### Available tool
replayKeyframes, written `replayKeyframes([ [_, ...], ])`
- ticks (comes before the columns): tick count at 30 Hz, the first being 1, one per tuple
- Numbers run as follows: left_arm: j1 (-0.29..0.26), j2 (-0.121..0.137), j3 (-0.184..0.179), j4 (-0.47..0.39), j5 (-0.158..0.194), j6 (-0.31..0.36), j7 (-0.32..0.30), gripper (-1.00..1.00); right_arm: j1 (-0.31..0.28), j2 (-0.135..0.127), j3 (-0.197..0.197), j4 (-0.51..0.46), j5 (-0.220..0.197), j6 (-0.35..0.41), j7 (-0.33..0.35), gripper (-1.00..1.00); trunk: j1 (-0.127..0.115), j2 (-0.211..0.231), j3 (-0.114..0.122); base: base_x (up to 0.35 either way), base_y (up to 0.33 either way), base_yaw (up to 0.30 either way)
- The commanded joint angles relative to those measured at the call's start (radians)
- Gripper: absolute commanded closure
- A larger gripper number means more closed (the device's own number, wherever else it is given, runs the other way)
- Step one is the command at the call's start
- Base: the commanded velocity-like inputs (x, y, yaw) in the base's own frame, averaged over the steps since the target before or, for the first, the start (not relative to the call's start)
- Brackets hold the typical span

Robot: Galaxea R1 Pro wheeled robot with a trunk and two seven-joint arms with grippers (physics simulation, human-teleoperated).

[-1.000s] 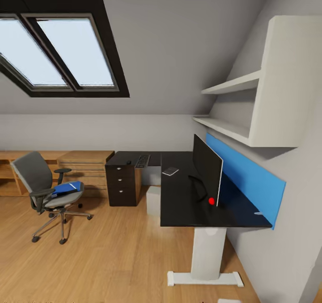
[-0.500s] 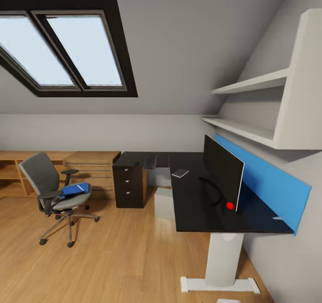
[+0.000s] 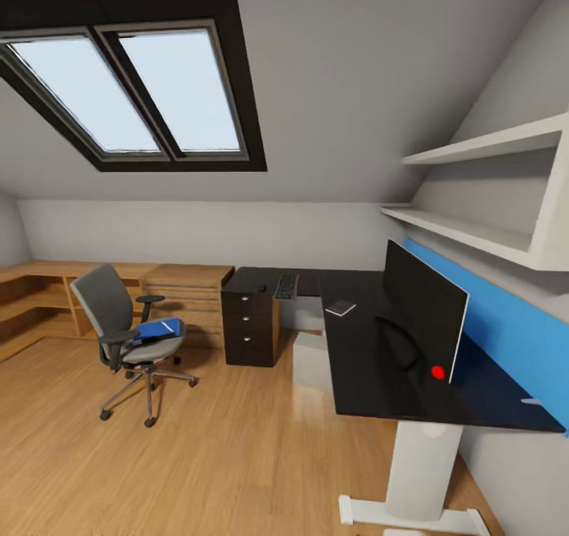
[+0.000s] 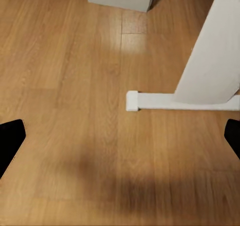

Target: In the bedroom, organize the workspace by keeping the computer under the desk, ensuring the monitor is on the desk, placing the keyboard on the desk next to the monitor, placing the mouse on the desk next to the keyboard, moving the folder from the swivel chair onto the desk next to the mouse, stacking the notebook on top of the folder with the pen on top of the notebook, and positioning the swivel chair next to the desk.

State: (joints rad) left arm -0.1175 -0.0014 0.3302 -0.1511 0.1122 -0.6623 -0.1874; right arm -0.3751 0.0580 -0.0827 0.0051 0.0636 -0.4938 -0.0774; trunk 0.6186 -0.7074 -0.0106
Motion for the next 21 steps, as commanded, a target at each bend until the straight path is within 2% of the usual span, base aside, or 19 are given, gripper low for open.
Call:
replayKeyframes([
  [1, -0.001, 0.0, 0.002, 0.001, 0.011, 0.0, -0.01, -1.0, -0.001, 0.0, -0.008, 0.001, 0.007, -0.003, -0.003, -1.0, 0.0, -0.001, -0.001, 0.0, 0.231, 0.026],
  [10, -0.001, 0.0, 0.001, 0.001, 0.01, 0.0, -0.01, -1.0, -0.001, -0.001, -0.008, 0.001, 0.008, -0.003, -0.003, -1.0, 0.0, -0.001, -0.002, 0.0, 0.26, 0.006],
  [21, -0.001, -0.004, 0.0, 0.001, 0.008, -0.006, -0.012, -1.0, -0.001, -0.001, -0.008, 0.0, 0.007, -0.003, -0.003, -1.0, -0.004, 0.006, 0.001, 0.0, 0.035, 0.0],
])
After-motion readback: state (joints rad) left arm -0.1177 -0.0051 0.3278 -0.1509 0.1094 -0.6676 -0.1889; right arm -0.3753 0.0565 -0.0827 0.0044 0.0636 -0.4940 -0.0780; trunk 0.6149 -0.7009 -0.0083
